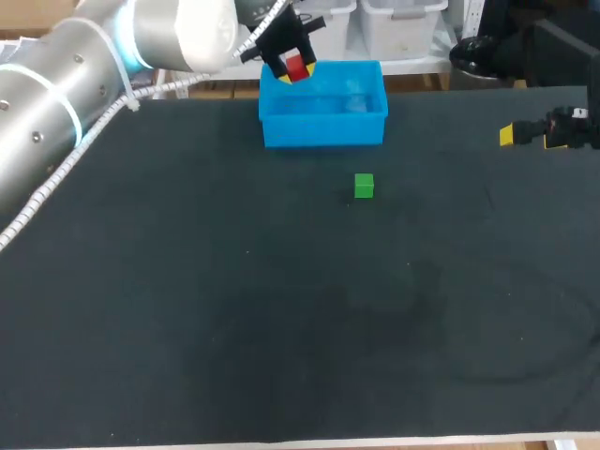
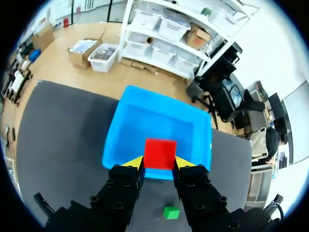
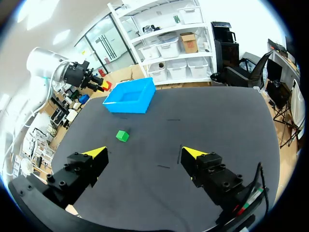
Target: Use the left arm to pick the red cube and place it into the blue plastic box first, then use the right arm to grasp the green cube and put it into the same blue plastic box after the first action is fully finished.
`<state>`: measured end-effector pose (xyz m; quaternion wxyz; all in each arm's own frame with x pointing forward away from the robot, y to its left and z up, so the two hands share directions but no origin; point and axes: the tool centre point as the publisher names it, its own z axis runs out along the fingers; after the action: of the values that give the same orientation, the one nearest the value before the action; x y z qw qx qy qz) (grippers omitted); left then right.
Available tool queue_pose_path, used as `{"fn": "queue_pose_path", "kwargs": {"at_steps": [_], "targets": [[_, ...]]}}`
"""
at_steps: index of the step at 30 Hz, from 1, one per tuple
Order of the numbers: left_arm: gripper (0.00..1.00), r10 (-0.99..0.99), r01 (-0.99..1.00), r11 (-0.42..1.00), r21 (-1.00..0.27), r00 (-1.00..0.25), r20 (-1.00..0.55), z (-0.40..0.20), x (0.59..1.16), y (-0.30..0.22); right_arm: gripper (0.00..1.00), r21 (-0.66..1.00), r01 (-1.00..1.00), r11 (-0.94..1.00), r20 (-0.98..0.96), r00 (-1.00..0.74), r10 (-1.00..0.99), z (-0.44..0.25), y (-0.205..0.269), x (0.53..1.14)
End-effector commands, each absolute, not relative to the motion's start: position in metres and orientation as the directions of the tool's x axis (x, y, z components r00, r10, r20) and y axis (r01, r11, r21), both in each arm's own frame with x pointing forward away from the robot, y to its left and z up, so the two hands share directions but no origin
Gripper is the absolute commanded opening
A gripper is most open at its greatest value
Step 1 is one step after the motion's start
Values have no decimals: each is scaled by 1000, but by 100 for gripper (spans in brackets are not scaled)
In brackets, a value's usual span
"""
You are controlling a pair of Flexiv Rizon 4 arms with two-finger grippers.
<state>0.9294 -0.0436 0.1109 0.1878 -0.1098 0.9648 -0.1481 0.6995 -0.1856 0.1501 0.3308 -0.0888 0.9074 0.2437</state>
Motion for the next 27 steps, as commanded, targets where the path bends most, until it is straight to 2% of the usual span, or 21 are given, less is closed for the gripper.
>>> {"fn": "queue_pose_path", "kwargs": {"at_steps": [1, 15, 16, 18, 19, 20, 21, 23, 27], "targets": [[0, -261, -164, 929, -333, -926, -273, 98, 946, -50, 100, 383, -322, 866, -643, -766, 0, 150, -185, 699], [0, -306, -218, 915, -339, -923, -233, 80, 955, -51, 100, 383, -322, 866, -643, -766, 0, 150, -185, 699], [23, -308, -220, 916, -336, -922, -234, 80, 955, -51, 100, 383, -322, 866, -643, -766, 0, 150, -185, 699], [45, -307, -220, 917, -334, -922, -236, 79, 956, -51, 100, 383, -322, 866, -643, -766, 0, 150, -185, 699], [85, -308, -221, 917, -331, -922, -237, 79, 956, -51, 100, 383, -322, 866, -643, -766, 0, 150, -185, 699], [94, -307, -220, 918, -331, -922, -238, 79, 957, -51, 100, 383, -322, 866, -643, -766, 0, 150, -185, 699], [91, -306, -219, 918, -331, -922, -239, 79, 957, -51, 100, 383, -322, 866, -643, -766, 0, 150, -185, 699], [97, -305, -218, 918, -331, -921, -240, 79, 957, -51, 100, 383, -322, 866, -643, -766, 0, 150, -185, 699], [100, -299, -210, 921, -329, -922, -247, 82, 956, -53, 100, 383, -322, 866, -643, -766, 0, 150, -185, 699]]}}
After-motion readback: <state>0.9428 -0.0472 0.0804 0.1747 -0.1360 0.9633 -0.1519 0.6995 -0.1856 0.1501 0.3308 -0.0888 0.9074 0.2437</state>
